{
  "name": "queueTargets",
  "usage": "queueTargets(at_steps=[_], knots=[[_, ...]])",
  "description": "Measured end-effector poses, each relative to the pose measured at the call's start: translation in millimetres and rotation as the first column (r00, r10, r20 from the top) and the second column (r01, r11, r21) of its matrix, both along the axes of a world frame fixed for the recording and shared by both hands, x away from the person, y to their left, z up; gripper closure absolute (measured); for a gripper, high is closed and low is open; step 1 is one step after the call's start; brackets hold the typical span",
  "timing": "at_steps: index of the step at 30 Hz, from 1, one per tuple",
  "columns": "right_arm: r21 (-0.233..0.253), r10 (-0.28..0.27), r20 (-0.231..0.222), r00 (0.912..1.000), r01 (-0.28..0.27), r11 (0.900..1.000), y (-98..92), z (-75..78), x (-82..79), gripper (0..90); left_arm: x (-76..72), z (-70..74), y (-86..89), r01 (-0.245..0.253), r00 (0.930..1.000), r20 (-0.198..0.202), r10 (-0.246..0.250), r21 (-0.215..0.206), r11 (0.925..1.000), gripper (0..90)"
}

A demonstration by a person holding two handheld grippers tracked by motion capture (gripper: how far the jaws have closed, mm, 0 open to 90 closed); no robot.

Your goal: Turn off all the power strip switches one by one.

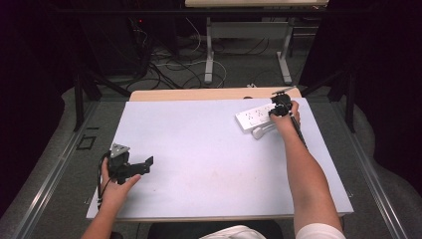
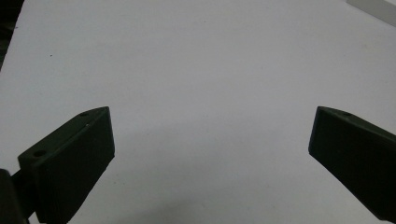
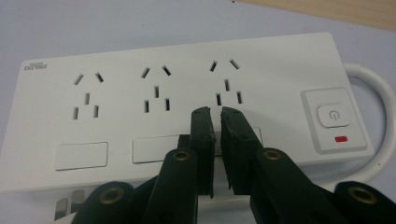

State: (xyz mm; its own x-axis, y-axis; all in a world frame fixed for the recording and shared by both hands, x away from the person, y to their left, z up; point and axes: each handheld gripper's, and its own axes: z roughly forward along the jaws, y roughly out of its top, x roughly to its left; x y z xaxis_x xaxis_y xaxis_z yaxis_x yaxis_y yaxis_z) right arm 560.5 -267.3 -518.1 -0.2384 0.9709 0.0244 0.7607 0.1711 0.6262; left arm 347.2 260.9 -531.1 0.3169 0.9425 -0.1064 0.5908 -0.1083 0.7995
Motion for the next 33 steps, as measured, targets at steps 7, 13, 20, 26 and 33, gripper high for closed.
queueTargets(at_steps=[7,13,20,26,33], knots=[[-0.015,-0.001,-0.005,1.0,0.001,1.0,0.3,-1.2,-0.5,87.4,0.1,-0.2,0.4,-0.004,1.0,-0.004,0.004,0.002,1.0,0.2],[-0.018,-0.01,0.01,0.9999,0.011,1.0,1.3,-2.5,-1.3,88.1,0.5,-0.6,0.4,-0.002,1.0,-0.008,0.002,0.001,1.0,0.3],[0.017,-0.038,0.009,0.9993,0.037,0.999,1.3,-6.0,-2.8,90.0,0.1,-0.4,1.1,-0.006,1.0,0.0,0.006,-0.002,1.0,0.3],[0.019,-0.034,0.019,0.9992,0.034,0.999,1.0,-6.4,-3.1,90.0,0.1,-0.6,0.9,-0.005,1.0,-0.002,0.005,0.0,1.0,0.3],[0.007,-0.033,0.021,0.9992,0.033,0.999,2.5,-6.1,-3.7,90.0,0.5,-1.6,-0.9,-0.003,1.0,-0.008,0.003,0.001,1.0,0.3]])
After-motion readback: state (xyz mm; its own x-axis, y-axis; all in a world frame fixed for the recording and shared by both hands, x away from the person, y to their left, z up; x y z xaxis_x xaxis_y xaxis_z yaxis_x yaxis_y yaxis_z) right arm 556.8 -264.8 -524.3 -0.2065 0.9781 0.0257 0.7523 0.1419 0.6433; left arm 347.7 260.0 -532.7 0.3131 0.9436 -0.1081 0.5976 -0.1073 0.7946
